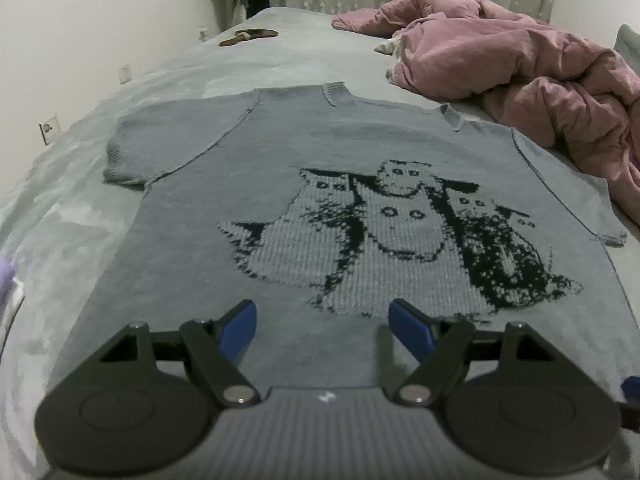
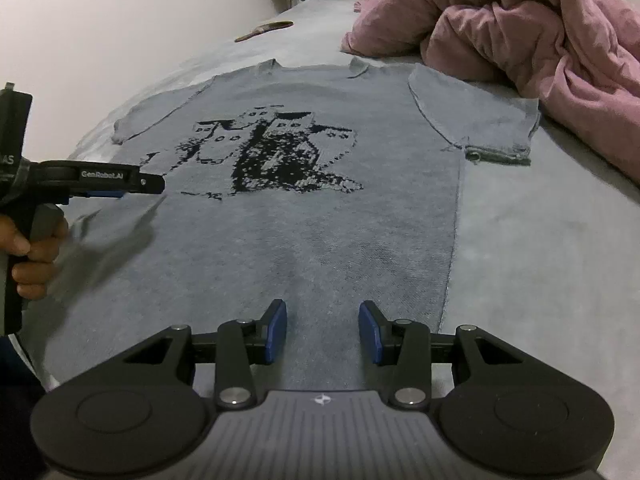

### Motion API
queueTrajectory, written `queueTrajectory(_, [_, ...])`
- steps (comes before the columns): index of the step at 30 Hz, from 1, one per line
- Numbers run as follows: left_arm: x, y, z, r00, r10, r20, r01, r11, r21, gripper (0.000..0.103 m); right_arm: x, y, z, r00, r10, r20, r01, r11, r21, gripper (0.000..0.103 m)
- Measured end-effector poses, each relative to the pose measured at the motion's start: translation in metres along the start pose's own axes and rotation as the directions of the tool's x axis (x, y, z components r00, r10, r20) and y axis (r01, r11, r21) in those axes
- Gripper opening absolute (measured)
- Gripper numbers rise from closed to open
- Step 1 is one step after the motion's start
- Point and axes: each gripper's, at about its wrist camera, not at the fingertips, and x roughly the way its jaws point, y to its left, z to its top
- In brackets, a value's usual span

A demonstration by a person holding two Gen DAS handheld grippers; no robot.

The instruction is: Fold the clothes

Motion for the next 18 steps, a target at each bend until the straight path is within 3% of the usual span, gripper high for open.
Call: queueTrajectory(18, [0.025, -0.020, 0.022, 0.999, 0.032, -0.016, -0.030, 0.996, 0.085, 0.080, 0.023, -0.001, 0.022, 0.999, -0.004, 0.039, 0.003, 1.000, 0.021, 0.047])
